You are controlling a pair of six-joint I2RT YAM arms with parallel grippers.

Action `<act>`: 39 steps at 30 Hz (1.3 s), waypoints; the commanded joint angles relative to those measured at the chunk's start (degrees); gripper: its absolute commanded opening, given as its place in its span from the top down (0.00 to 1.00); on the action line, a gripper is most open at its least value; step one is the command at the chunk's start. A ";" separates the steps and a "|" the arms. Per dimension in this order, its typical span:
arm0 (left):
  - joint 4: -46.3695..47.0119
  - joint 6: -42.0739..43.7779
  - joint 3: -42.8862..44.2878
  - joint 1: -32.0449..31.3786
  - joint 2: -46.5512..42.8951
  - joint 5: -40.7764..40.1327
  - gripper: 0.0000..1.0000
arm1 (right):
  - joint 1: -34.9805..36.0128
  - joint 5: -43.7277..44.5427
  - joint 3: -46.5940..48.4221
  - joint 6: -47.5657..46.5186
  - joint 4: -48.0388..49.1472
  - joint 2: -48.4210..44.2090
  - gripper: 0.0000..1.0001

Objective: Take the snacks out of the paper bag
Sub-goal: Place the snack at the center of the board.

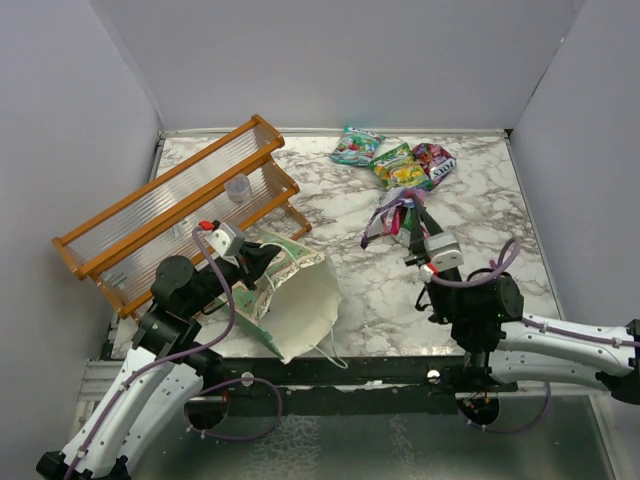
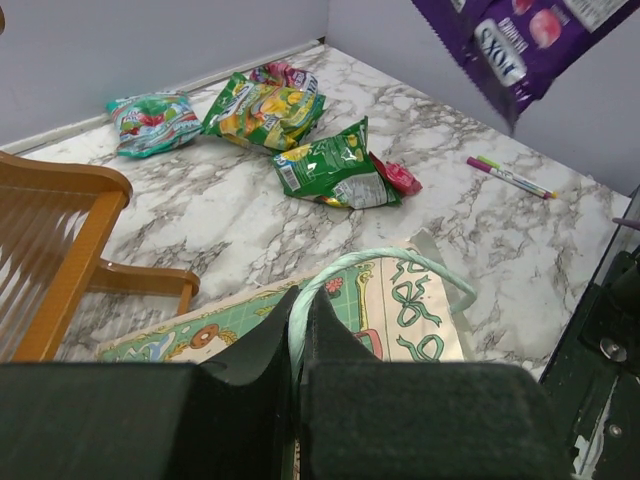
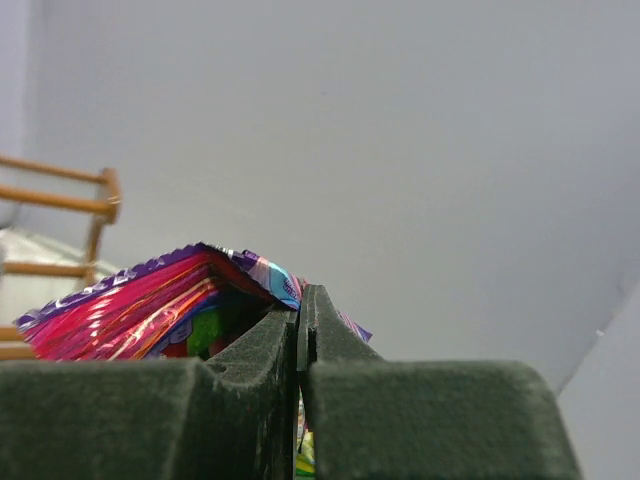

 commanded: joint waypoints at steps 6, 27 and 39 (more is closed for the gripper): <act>-0.10 0.51 1.59 0.29 0.15 0.09 1.00 | -25.56 -4.10 0.55 32.46 -14.56 3.87 0.98; 1.07 0.28 1.37 0.29 0.78 6.99 1.00 | -37.55 -16.25 -9.63 50.06 -28.04 22.05 0.83; 0.28 0.42 0.93 0.20 2.21 28.22 1.00 | -37.49 -60.39 -17.99 44.18 -25.87 -10.88 0.29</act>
